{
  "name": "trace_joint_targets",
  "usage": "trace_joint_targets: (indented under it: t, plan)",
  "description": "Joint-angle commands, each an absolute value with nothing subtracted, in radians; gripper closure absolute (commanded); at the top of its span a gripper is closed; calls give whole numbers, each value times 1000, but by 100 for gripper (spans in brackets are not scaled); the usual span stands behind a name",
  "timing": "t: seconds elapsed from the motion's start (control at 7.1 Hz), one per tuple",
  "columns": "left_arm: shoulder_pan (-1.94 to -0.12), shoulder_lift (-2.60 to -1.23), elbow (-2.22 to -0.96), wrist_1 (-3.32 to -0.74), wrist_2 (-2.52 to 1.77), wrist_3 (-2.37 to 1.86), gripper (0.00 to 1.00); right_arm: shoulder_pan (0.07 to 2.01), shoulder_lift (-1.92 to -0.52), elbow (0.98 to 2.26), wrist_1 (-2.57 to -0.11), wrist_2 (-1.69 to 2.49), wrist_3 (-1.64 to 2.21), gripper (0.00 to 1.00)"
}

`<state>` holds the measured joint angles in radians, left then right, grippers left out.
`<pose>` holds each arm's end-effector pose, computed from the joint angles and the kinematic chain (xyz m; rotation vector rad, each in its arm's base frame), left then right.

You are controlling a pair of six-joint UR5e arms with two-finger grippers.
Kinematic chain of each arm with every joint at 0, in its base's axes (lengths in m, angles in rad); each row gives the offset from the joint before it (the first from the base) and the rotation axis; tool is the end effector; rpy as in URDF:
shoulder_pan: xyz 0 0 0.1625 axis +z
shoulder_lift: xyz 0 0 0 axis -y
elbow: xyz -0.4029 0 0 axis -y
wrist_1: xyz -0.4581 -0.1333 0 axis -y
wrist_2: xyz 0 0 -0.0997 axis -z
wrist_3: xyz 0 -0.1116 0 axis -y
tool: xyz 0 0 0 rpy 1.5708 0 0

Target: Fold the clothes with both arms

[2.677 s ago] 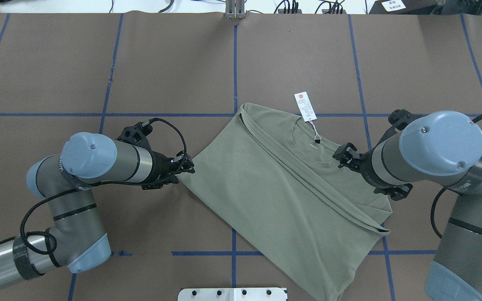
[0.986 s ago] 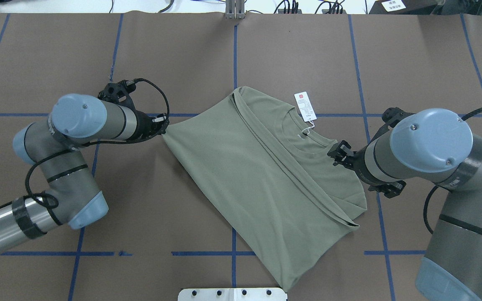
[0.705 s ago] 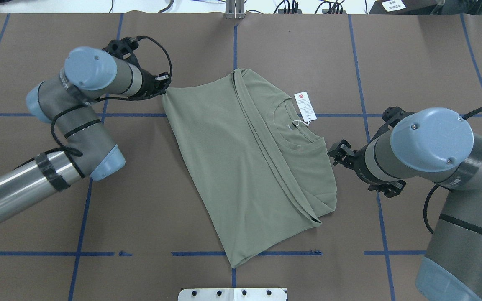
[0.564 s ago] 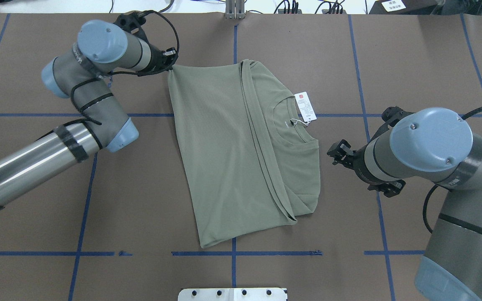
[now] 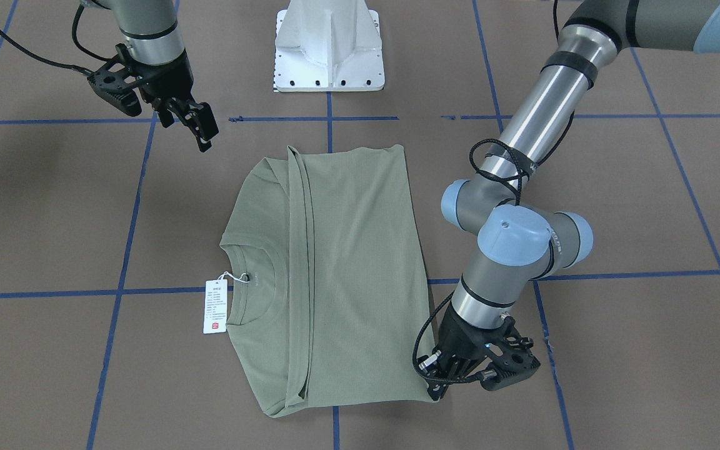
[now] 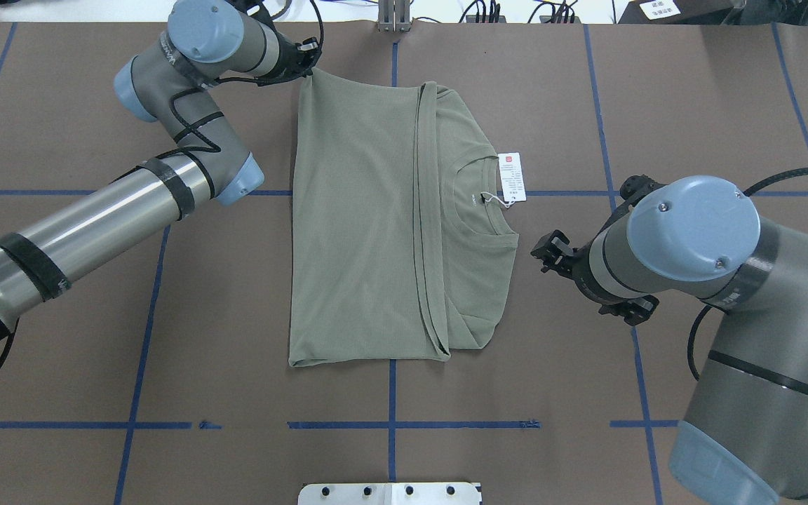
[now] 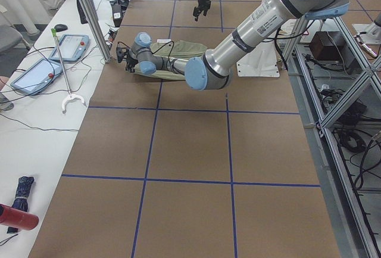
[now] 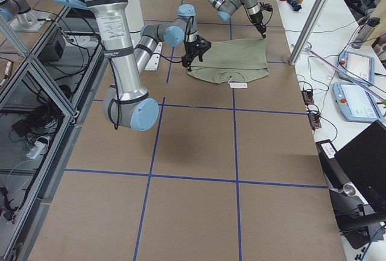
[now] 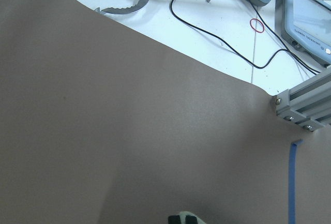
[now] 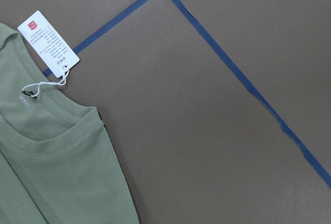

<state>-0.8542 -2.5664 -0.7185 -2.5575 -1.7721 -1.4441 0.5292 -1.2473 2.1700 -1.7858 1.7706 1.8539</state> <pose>0.5291 -0.7764 0.2727 0.3770 1.0919 -0.5326 -0.4199 -0.3744 0.1976 -0.1056 -0.7394 0.7046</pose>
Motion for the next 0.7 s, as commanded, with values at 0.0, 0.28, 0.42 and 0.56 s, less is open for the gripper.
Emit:
trace_joint_targets:
  t: [0.0,0.28,0.42,0.56]
  plan:
    - [-868,-2598,-661,-2588,-1769,-1425,100,522,-1169,2093,-1786,1770,1842,0]
    - [-874,-2600,-684,-2591,-1802,-1425,60,493,-1103,1927,-1630,1770,1795,0]
    - [-880,-2552,-777,-2586,-1866,-1425,57,483,-1085,1905,-1615,1781,1737,0]
    - [-882,-2434,-943,-2565,-1911,-1425,57,477,-1065,1890,-1621,1775,1565,0]
